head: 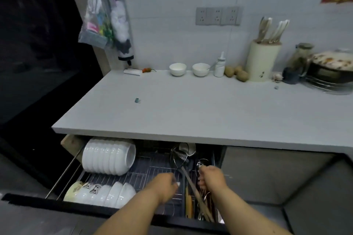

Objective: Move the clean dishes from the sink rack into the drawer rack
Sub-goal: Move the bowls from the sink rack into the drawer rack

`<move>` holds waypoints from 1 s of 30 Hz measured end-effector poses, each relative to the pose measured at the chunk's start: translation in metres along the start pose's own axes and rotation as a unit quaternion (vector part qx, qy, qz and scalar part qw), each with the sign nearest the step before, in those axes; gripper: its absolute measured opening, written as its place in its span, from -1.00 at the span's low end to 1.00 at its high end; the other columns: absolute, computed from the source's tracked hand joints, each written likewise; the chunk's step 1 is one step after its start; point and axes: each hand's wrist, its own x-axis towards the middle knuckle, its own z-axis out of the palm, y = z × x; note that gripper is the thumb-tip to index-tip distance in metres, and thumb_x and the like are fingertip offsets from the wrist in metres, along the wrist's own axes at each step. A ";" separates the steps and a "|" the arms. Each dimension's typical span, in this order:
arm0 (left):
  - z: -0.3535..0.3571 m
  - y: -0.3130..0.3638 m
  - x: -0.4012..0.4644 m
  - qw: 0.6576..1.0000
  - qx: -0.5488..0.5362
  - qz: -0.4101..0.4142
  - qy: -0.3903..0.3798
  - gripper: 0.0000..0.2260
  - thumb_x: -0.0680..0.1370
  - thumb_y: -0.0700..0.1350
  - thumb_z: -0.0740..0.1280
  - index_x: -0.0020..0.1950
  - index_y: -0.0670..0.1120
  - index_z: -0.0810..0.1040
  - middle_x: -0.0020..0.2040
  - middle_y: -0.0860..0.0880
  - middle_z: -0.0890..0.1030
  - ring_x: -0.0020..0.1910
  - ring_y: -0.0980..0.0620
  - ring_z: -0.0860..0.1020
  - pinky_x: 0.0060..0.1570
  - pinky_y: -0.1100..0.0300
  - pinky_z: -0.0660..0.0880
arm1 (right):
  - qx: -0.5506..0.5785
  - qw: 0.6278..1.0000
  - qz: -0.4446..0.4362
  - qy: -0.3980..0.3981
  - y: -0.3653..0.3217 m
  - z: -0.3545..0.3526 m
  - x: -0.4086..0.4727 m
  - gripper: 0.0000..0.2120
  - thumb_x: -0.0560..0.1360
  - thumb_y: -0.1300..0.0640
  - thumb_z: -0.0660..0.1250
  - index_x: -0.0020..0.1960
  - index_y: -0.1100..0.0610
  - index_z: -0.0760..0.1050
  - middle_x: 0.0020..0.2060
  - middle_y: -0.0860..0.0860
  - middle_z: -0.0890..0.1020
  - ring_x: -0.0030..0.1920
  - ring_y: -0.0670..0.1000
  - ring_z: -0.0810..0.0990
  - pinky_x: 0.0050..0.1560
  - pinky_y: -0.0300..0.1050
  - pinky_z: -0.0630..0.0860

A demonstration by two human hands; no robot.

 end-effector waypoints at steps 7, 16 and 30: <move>0.005 0.107 0.037 0.995 0.052 0.081 0.023 -0.75 0.59 0.03 0.23 0.11 -0.09 0.57 0.09 -0.09 0.62 0.07 -0.06 0.57 0.07 0.17 0.48 | 0.068 0.994 -0.047 0.066 -0.025 -0.103 0.007 -0.81 0.58 0.24 0.22 -0.21 0.20 0.39 -0.48 0.09 0.42 -0.52 0.00 0.36 -0.58 -0.31 0.29; 0.049 0.299 0.077 0.982 0.003 0.190 -0.009 -0.81 0.61 0.00 0.21 -0.11 -0.03 0.54 0.03 -0.12 0.66 0.05 -0.08 0.59 0.02 0.18 0.48 | 0.145 0.965 -0.083 0.203 -0.043 -0.283 0.011 -0.83 0.55 0.26 0.24 -0.21 0.22 0.46 -0.45 0.11 0.47 -0.48 0.02 0.42 -0.48 -0.23 0.37; 0.216 0.579 0.077 0.919 -0.012 0.358 -0.165 -0.85 0.58 -0.10 0.21 -0.14 -0.04 0.53 -0.22 -0.02 0.66 -0.27 0.06 0.60 -0.10 0.15 0.56 | 0.253 0.828 -0.026 0.500 0.037 -0.598 -0.026 -0.84 0.55 0.16 0.23 -0.17 0.18 0.48 -0.33 0.11 0.55 -0.33 0.07 0.51 -0.22 -0.04 0.47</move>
